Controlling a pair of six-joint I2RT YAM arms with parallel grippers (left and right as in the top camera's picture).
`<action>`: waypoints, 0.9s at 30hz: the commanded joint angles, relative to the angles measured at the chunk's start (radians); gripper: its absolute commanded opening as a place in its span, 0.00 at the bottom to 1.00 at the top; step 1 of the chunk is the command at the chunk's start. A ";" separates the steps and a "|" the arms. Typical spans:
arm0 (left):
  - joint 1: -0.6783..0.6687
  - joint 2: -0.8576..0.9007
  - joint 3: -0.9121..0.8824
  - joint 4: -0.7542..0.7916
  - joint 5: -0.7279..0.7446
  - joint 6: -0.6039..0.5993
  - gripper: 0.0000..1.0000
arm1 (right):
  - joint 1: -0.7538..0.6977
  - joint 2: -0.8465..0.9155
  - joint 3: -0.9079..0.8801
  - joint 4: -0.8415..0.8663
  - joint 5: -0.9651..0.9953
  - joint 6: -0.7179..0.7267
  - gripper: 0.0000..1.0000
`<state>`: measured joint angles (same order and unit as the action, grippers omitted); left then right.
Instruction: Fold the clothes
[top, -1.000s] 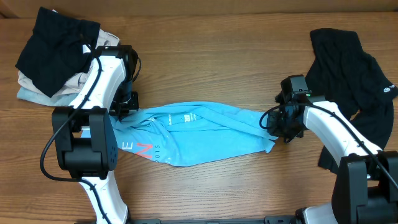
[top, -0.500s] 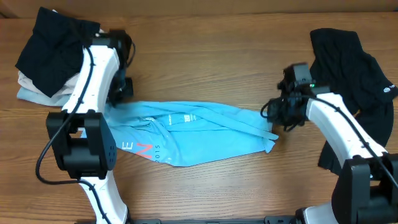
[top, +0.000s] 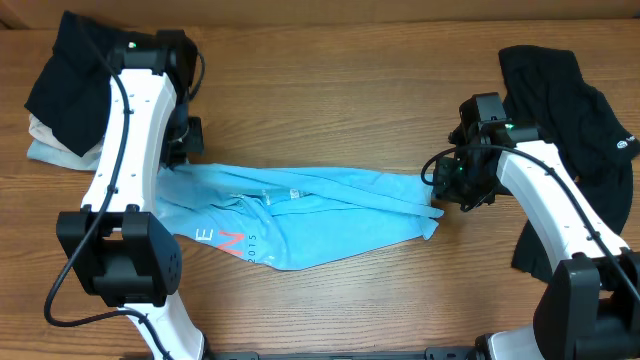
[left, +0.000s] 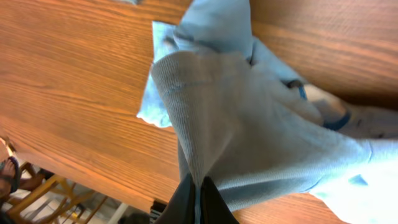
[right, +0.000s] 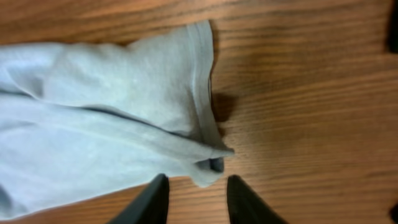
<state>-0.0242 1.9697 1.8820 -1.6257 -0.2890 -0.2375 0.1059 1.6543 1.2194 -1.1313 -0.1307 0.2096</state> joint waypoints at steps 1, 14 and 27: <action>0.007 -0.014 -0.119 0.032 0.001 -0.024 0.04 | -0.003 -0.002 -0.038 0.020 -0.005 -0.001 0.41; 0.005 -0.014 -0.468 0.248 -0.011 -0.029 0.54 | -0.002 0.023 -0.188 0.244 -0.078 -0.011 0.87; 0.076 -0.014 -0.117 0.204 -0.028 -0.069 0.96 | 0.037 0.155 -0.191 0.353 -0.144 -0.026 0.66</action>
<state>0.0322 1.9694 1.6512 -1.4105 -0.3111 -0.2867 0.1261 1.7927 1.0393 -0.7910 -0.2562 0.1787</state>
